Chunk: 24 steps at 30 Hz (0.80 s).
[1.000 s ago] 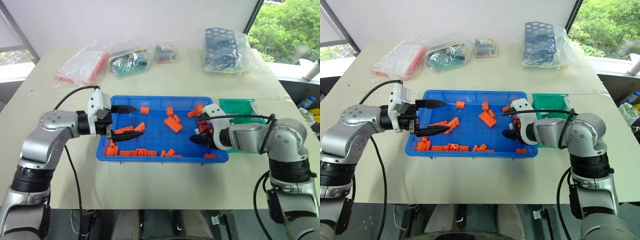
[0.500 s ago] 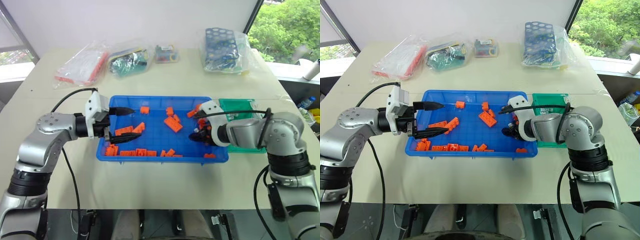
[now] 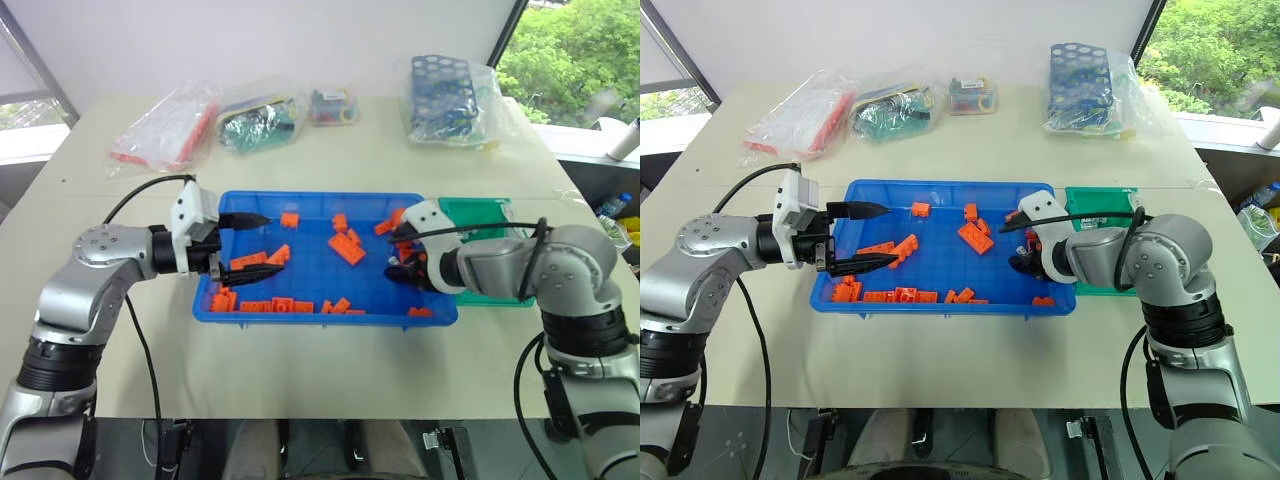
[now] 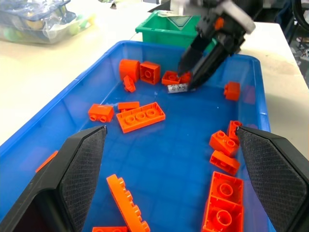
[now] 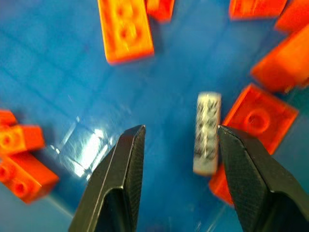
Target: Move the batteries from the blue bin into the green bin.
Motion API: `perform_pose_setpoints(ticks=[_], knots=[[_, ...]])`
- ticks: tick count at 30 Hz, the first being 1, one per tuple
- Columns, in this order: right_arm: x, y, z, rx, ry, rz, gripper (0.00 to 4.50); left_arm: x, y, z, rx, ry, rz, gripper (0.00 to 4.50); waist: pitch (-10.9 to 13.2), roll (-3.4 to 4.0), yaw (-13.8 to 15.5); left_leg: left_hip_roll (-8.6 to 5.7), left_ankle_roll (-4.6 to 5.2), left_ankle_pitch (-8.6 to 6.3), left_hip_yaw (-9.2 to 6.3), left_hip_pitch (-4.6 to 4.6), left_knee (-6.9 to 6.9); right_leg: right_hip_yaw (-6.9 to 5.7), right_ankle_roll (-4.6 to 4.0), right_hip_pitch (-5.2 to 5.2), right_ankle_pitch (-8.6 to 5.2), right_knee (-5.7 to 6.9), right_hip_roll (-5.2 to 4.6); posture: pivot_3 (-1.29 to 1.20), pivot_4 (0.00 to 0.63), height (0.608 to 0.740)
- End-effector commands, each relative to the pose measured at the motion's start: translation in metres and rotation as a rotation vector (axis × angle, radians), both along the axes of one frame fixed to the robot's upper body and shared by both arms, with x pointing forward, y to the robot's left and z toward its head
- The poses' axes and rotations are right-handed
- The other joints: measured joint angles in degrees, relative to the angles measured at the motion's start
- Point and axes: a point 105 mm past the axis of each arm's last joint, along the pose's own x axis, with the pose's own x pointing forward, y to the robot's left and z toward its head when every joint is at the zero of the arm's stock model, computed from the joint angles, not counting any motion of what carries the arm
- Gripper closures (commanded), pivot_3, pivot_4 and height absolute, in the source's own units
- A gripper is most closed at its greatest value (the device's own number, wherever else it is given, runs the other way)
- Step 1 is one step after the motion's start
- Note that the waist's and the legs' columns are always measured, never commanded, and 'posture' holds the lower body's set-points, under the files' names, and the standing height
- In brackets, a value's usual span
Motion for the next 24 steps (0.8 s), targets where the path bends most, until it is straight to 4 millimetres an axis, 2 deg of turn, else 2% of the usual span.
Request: perform_pose_setpoints(ticks=[1,7,14,15,17,19,20,21,24], knots=[[-0.001,0.002,-0.006,-0.018,0.007,0.005,2.10,-0.001,-0.001,0.012,-0.001,-0.053,-0.012,0.00,0.00,0.00,-0.09,0.02,0.00,0.00,0.00,0.00,0.00,0.00,0.00,0.00,0.00,0.00,0.02,0.00,0.150,0.739],[0.000,0.016,-0.013,-0.002,0.026,0.037,2.10,-0.001,0.000,0.014,0.006,-0.054,-0.013,0.00,-0.03,-0.04,-0.20,0.03,0.00,0.00,0.00,0.02,0.01,0.00,0.00,0.02,0.00,-0.01,0.04,0.00,0.150,0.739],[0.005,0.022,-0.017,-0.001,-0.006,0.065,2.10,-0.002,0.001,0.014,0.009,-0.054,-0.016,0.00,-0.05,-0.09,-0.31,0.10,0.00,0.00,0.01,0.08,0.01,0.01,-0.03,0.05,0.01,-0.01,0.10,0.00,0.150,0.739],[0.005,0.024,-0.017,0.010,-0.010,0.069,2.60,-0.002,0.001,0.014,0.009,-0.053,-0.016,0.00,-0.06,-0.09,-0.30,0.10,0.00,0.00,0.01,0.09,0.01,0.01,-0.03,0.05,0.01,-0.01,0.10,0.00,0.150,0.739],[0.004,0.030,-0.011,0.043,-0.041,0.096,3.26,-0.002,0.001,0.013,0.010,-0.050,-0.019,0.00,-0.06,-0.10,-0.28,0.10,0.00,0.00,0.01,0.09,0.01,0.00,-0.03,0.05,0.01,-0.01,0.10,0.00,0.150,0.739],[0.003,0.036,-0.004,0.058,-0.076,0.137,4.22,-0.002,0.000,0.012,0.011,-0.043,-0.027,0.00,-0.06,-0.09,-0.25,0.10,0.00,0.00,0.01,0.09,0.01,0.00,-0.03,0.05,0.01,-0.01,0.10,0.00,0.150,0.739],[0.002,0.037,-0.002,0.061,-0.083,0.149,4.45,-0.002,0.001,0.012,0.011,-0.041,-0.029,0.00,-0.06,-0.09,-0.22,0.10,0.00,0.00,0.02,0.08,0.01,0.00,-0.03,0.05,0.01,-0.01,0.10,0.00,0.150,0.739],[0.001,0.040,0.007,0.105,-0.101,0.171,4.45,-0.003,-0.001,0.011,0.013,-0.036,-0.036,0.00,-0.05,-0.09,-0.17,0.10,0.00,0.00,0.02,0.08,0.01,0.00,-0.03,0.04,0.01,-0.01,0.10,0.00,0.150,0.739],[-0.003,0.041,0.045,0.229,-0.202,0.256,4.45,-0.004,-0.001,0.008,0.019,-0.022,-0.050,0.00,-0.03,-0.05,0.01,0.09,0.00,0.00,0.03,0.02,0.00,0.00,-0.03,0.00,0.01,-0.01,0.09,0.00,0.150,0.739]])
